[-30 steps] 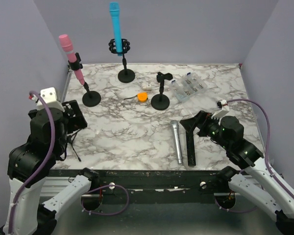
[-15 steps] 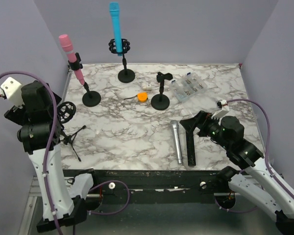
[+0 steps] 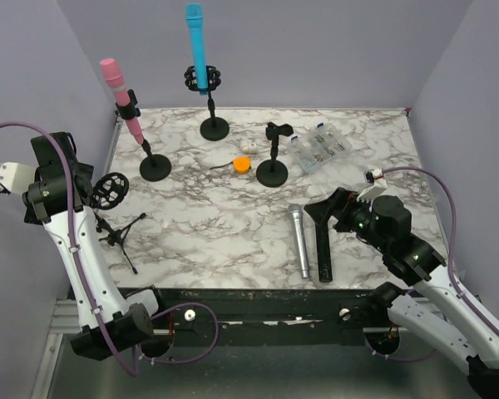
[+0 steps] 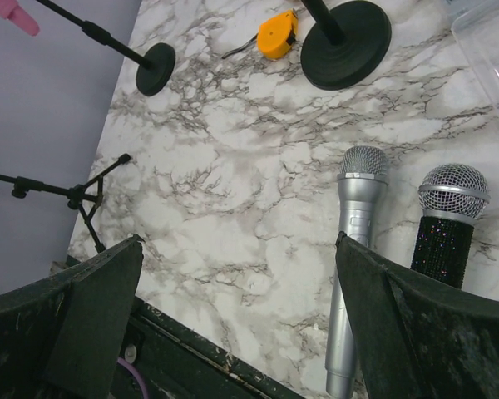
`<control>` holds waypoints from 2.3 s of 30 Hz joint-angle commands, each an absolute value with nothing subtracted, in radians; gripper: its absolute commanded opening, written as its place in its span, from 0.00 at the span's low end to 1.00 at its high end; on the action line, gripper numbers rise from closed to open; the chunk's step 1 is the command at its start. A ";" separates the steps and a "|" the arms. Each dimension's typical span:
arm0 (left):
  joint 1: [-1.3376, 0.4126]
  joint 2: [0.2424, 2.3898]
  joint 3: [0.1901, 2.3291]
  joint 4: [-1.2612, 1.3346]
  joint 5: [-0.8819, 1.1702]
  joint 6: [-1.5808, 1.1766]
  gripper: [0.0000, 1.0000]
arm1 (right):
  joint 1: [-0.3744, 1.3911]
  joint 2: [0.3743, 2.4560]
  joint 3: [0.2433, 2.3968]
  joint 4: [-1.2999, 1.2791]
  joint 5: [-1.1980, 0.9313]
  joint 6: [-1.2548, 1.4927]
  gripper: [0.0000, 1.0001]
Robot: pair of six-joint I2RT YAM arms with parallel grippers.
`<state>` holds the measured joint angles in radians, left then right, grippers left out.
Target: Remove the microphone from the stand
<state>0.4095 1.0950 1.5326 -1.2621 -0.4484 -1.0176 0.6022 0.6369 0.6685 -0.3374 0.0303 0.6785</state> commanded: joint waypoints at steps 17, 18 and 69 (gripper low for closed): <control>0.454 1.228 1.445 -1.343 -0.447 -1.213 0.84 | 0.606 0.743 0.753 -0.333 -0.077 0.699 0.99; 0.455 1.230 1.446 -1.341 -0.444 -1.213 0.82 | 0.606 0.742 0.746 -0.330 -0.082 0.702 0.99; -0.428 1.321 1.596 -1.375 -0.189 -1.886 0.00 | 0.818 0.966 0.644 -0.078 -0.098 0.789 0.99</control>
<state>-0.3614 1.3247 1.5578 -1.4605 -0.2790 -1.7699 0.7750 0.9451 0.6449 -0.1276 -0.1410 0.7677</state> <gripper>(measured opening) 0.464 0.986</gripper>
